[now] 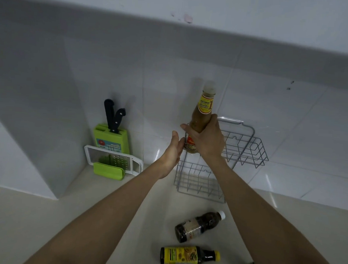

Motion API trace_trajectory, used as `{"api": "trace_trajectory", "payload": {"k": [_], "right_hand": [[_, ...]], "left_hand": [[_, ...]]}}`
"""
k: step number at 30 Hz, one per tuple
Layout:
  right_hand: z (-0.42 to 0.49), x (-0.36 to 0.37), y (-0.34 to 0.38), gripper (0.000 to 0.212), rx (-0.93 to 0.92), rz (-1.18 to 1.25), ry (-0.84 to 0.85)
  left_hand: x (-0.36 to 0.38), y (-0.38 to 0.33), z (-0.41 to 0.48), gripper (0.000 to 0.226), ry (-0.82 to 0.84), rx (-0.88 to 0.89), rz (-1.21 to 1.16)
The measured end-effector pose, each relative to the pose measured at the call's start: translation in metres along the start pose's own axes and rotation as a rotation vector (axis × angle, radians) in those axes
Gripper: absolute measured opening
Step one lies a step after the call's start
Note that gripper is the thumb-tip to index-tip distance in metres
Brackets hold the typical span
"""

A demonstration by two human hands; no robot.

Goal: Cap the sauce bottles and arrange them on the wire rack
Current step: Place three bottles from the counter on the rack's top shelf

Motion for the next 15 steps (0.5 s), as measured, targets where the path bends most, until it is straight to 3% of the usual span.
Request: {"api": "trace_trajectory", "payload": {"k": [4, 6, 9, 11, 13, 15], "right_hand": [[-0.013, 0.004, -0.007, 0.084, 0.033, 0.099, 0.079], [-0.03, -0.019, -0.011, 0.066, -0.015, 0.188, -0.081], [-0.078, -0.054, -0.032, 0.022, -0.054, 0.297, -0.356], [-0.109, -0.036, -0.07, 0.007, 0.087, 0.321, -0.3], [-0.136, 0.002, -0.121, 0.01, 0.275, 0.201, -0.152], [-0.163, 0.052, -0.181, 0.034, 0.543, 0.045, 0.105]], "left_hand": [[-0.003, -0.004, -0.009, 0.079, -0.045, 0.036, -0.004], [-0.011, -0.003, -0.018, 0.076, -0.106, 0.077, 0.002], [-0.034, 0.019, -0.03, 0.067, -0.229, 0.097, 0.054], [-0.047, 0.05, -0.036, 0.063, -0.256, 0.034, 0.116], [-0.055, 0.084, -0.042, 0.061, -0.242, -0.063, 0.166], [-0.056, 0.108, -0.05, 0.06, -0.2, -0.144, 0.215]]}}
Point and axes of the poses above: each hand's wrist, its own z-axis towards the middle knuckle, its own x-axis out of the palm, y = z × x, the point moved 10 cm from there along z, towards the middle knuckle, and after that the axes turned 10 degrees about -z, right-handed, at the moved point
